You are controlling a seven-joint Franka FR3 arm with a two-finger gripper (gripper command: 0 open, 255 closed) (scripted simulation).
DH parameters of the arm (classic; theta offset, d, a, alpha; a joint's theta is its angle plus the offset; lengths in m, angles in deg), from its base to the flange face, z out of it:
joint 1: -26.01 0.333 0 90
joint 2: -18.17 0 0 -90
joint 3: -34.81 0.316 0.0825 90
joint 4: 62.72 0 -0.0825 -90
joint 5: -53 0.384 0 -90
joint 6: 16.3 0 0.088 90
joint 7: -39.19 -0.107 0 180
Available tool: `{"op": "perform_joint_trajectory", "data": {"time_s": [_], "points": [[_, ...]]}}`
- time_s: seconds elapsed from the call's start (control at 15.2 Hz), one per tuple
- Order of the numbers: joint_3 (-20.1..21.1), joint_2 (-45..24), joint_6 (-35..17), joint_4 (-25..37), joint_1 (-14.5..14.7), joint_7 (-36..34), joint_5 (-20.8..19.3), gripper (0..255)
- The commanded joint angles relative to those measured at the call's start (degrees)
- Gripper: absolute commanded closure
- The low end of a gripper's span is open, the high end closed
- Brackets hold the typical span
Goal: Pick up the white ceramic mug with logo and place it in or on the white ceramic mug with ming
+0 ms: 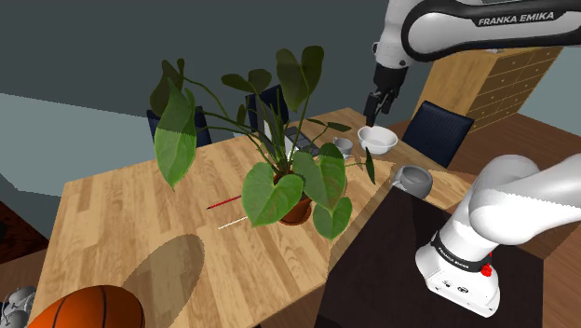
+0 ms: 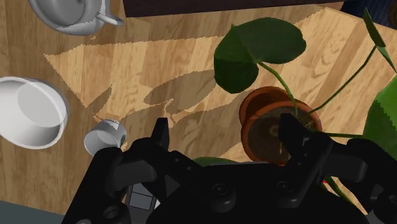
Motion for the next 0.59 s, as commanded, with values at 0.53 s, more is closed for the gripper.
{"op": "perform_joint_trajectory", "data": {"time_s": [0.53], "points": [[-8.47,-16.78,-18.19,-0.7,-2.07,7.92,-3.08,0]]}}
